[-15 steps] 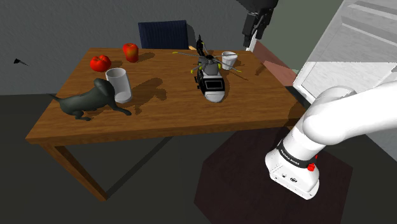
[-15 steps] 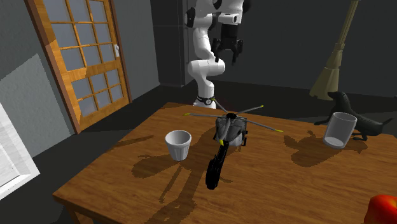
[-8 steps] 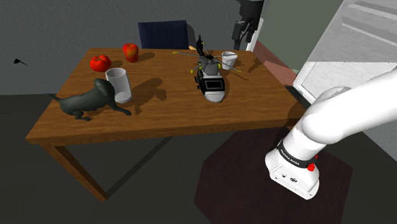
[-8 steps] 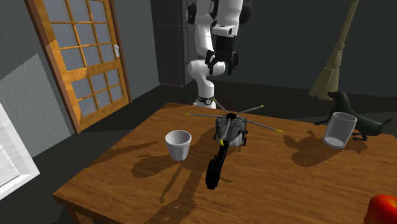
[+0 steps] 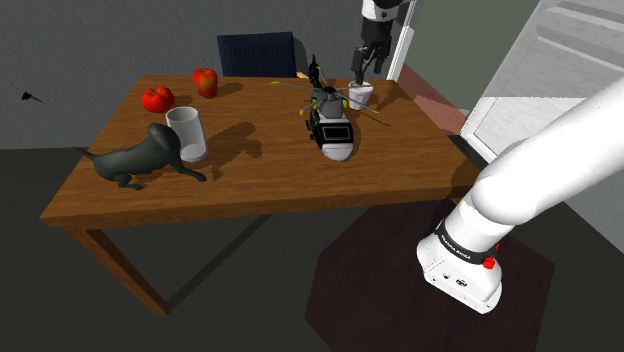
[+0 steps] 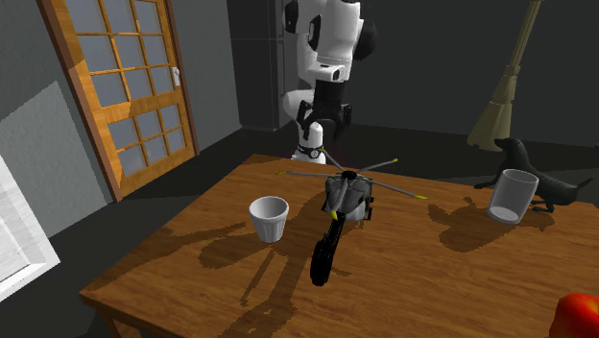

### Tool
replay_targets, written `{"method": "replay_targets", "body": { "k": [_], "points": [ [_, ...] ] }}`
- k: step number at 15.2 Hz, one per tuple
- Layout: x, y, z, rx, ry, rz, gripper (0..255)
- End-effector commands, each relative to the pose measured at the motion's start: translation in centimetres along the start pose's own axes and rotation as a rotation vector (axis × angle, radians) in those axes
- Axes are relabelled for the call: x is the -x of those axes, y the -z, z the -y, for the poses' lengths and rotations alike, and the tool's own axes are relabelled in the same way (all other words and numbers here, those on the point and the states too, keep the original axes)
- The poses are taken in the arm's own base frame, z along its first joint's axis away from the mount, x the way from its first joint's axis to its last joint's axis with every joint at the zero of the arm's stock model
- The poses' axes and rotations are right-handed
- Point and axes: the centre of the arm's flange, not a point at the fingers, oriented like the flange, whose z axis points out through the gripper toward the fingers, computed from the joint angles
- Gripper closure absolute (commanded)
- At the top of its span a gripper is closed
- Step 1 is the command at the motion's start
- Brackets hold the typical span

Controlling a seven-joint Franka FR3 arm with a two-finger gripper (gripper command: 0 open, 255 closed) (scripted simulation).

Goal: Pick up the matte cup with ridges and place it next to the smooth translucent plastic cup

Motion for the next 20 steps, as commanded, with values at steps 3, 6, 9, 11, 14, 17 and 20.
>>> {"method": "replay_targets", "body": {
  "k": [3,6,9,11,14,17,20],
  "points": [
    [-3.5,-2.7,-3.0,0.016,-0.016,0.005,0],
    [-6.0,-4.8,-5.1,0.027,-0.027,0.009,0],
    [-8.5,-6.9,-7.3,0.038,-0.039,0.013,0],
    [-10.1,-8.3,-8.8,0.046,-0.047,0.016,0],
    [-12.5,-10.4,-11.0,0.057,-0.059,0.02,0],
    [-12.5,-12.0,-11.1,0.057,-0.059,0.02,0],
    [-12.4,-13.6,-11.2,0.057,-0.059,0.02,0]
  ]
}}
